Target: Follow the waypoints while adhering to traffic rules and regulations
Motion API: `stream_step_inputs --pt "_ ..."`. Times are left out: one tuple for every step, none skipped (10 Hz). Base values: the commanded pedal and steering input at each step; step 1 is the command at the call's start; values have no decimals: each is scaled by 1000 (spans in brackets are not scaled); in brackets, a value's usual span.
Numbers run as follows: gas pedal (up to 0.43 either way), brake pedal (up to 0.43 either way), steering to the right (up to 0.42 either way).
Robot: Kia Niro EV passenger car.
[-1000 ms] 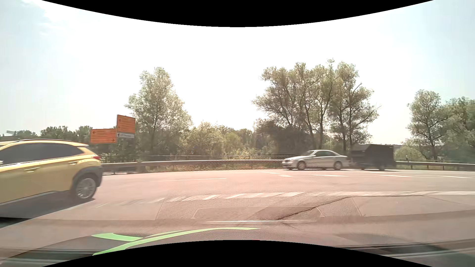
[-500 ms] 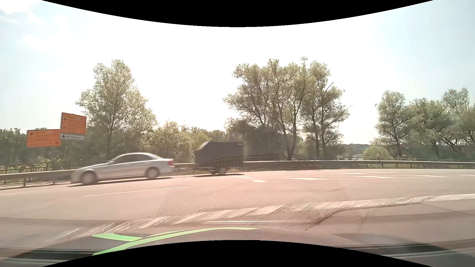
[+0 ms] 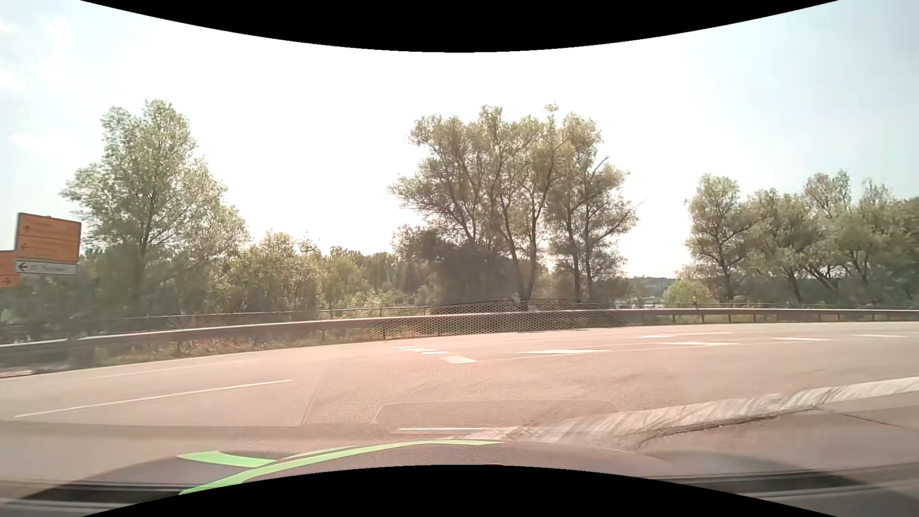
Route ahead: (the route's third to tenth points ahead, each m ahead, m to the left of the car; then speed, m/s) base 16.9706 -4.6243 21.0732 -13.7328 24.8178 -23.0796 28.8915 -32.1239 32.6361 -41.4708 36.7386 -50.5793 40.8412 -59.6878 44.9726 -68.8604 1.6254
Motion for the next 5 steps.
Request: stream_step_inputs --pt "0 262 317" --pt "0 262 317" --pt "0 262 317" --pt "0 262 318" --pt "0 256 321"
